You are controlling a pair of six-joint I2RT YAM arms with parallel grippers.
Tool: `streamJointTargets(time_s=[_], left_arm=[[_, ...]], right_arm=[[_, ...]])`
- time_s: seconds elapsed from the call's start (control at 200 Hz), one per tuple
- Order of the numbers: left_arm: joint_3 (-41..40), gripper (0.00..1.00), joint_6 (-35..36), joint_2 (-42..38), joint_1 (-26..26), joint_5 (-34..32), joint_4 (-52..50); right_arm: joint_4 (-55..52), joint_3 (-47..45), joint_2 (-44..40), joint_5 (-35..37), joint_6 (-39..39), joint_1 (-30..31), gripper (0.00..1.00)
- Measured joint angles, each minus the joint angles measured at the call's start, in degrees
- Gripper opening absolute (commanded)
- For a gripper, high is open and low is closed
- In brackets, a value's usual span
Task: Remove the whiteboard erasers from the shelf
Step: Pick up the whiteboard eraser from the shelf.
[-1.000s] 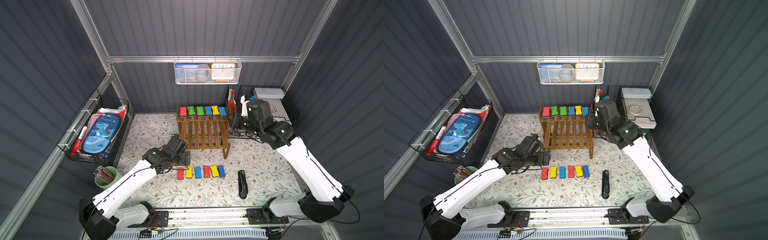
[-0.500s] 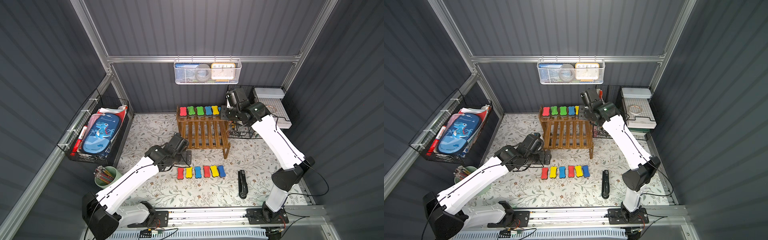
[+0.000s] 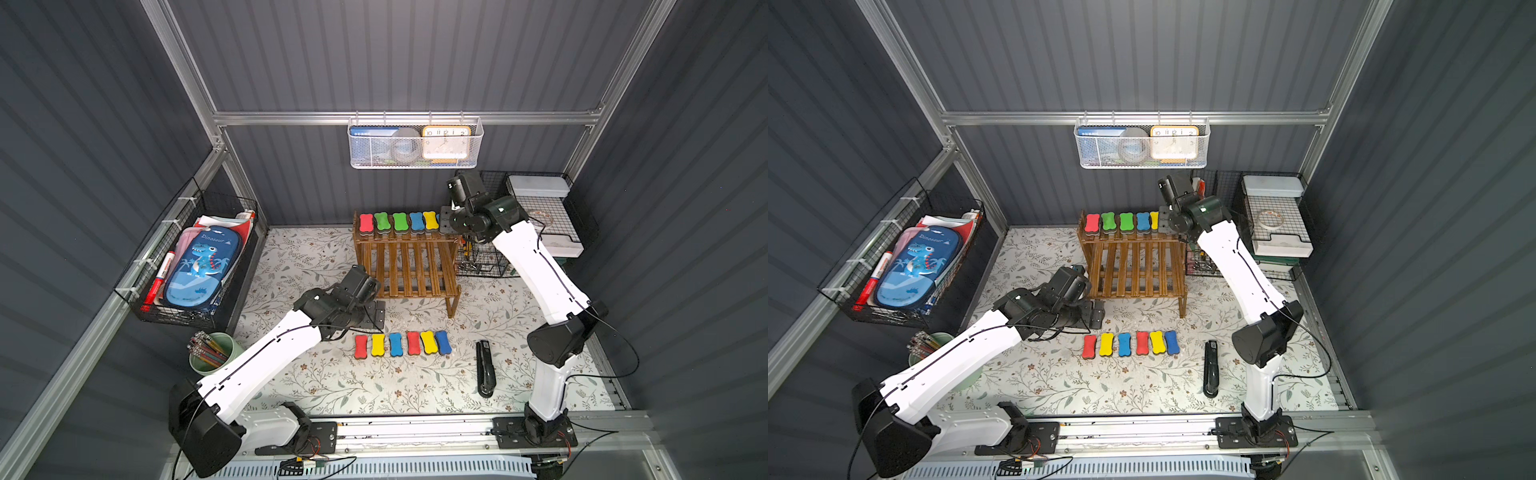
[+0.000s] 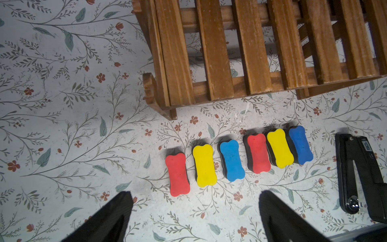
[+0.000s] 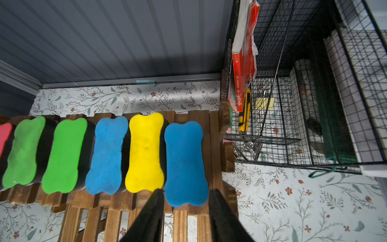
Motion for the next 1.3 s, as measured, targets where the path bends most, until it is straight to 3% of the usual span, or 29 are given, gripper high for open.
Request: streamJointTargets(time_s=[1.296], left_arm=[[0.6, 0.99, 1.0, 0.1, 1.2, 0.2, 0.0]], right_arm=[[-2.6, 9.3, 8.2, 4.8, -4.9, 2.0, 0.40]])
